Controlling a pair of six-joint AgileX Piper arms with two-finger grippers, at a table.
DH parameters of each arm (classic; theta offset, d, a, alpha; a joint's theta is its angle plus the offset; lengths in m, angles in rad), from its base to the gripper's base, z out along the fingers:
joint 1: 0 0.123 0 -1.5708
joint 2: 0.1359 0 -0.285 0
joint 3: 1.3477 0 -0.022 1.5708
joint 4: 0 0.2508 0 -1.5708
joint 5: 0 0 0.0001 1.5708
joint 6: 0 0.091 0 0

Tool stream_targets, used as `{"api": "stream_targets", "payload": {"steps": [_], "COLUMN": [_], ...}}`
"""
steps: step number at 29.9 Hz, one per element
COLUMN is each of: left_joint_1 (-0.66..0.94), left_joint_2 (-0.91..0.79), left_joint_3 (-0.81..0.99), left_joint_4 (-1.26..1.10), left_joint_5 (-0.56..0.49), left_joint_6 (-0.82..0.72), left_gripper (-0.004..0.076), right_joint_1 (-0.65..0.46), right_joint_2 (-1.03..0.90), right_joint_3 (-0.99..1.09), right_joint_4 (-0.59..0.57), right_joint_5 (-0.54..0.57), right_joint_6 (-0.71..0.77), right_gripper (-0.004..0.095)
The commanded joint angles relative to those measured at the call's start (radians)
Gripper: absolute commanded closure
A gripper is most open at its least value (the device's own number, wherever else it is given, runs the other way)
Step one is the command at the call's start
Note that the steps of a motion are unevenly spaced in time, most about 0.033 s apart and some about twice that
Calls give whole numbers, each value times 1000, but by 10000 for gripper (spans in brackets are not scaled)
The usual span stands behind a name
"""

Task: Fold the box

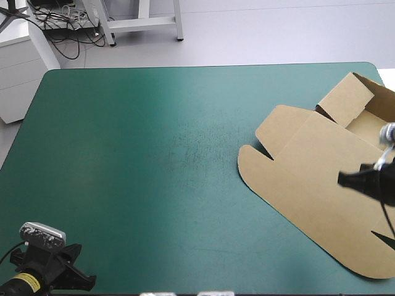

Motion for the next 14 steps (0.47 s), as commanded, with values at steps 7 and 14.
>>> {"api": "stream_targets", "payload": {"steps": [7, 14], "left_joint_1": [-5, -5], "left_joint_2": [-54, -54], "left_joint_3": [5, 5], "left_joint_4": [-14, -17], "left_joint_5": [-81, -81], "left_joint_6": [9, 9], "left_gripper": [734, 734], "right_joint_1": [87, 87], "right_joint_2": [-394, -608], "right_joint_3": [375, 616], "right_joint_4": [-5, -3], "right_joint_5": [-45, -76], "right_joint_6": [-104, -104], "right_gripper": [906, 909]}}
